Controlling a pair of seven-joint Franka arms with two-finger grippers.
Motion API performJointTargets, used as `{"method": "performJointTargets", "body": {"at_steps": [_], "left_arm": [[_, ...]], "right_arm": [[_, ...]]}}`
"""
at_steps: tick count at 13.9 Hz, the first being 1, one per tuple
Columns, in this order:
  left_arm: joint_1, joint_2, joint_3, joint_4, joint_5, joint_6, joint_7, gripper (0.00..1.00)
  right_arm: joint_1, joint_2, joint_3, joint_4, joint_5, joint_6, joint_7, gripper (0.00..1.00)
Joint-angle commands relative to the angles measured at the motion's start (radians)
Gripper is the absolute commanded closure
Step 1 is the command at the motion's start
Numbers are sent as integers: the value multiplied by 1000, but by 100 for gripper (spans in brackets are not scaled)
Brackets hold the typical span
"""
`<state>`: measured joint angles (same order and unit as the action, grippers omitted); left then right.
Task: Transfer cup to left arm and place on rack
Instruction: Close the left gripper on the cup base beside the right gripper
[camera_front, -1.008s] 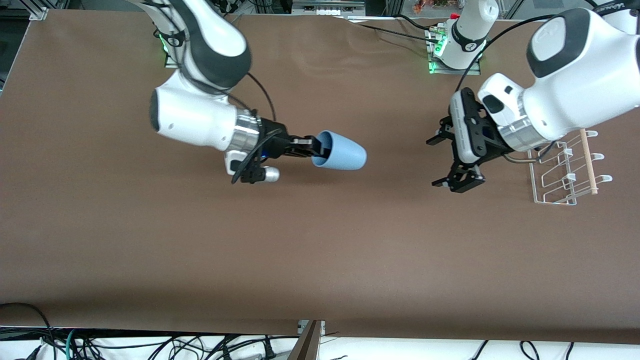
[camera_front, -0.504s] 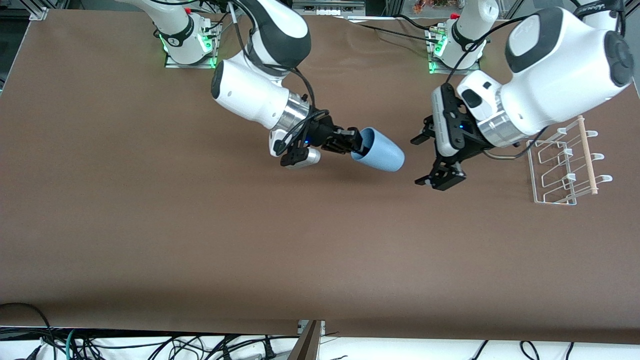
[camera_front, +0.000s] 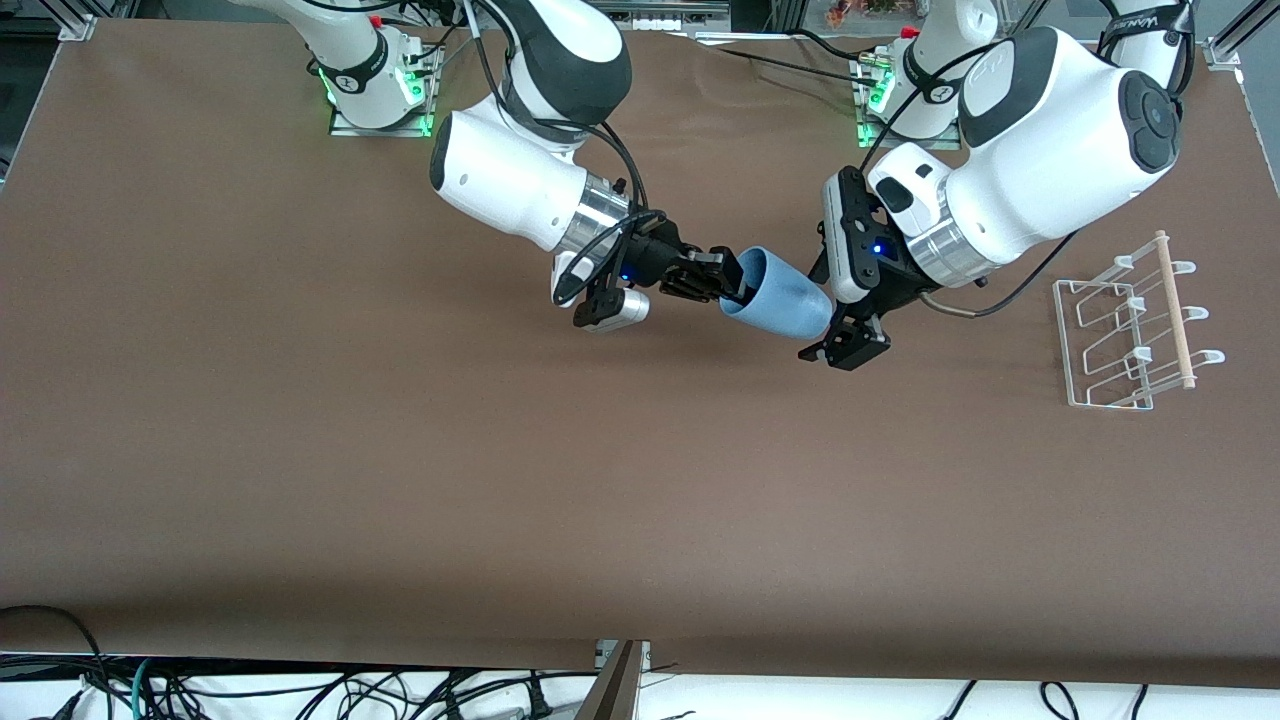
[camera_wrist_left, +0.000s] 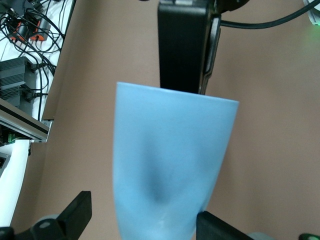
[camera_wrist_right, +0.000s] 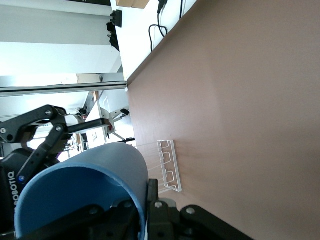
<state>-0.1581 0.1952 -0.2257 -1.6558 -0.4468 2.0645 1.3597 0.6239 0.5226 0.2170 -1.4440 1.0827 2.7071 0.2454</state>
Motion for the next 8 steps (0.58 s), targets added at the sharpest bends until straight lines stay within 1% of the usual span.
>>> {"method": "performJointTargets", "body": {"at_steps": [1, 3, 6, 8], "left_arm": [[5, -37, -4, -39, 11, 5, 22, 0], [3, -46, -4, -39, 11, -4, 16, 0], [9, -66, -1, -32, 11, -63, 15, 0], [-1, -59, -4, -32, 11, -49, -31, 0]], "right_arm": [[26, 16, 4, 48, 23, 40, 43, 100], [28, 13, 4, 54, 23, 42, 61, 100], [28, 16, 4, 74, 23, 43, 83, 100], [28, 16, 4, 74, 23, 43, 83, 100]]}}
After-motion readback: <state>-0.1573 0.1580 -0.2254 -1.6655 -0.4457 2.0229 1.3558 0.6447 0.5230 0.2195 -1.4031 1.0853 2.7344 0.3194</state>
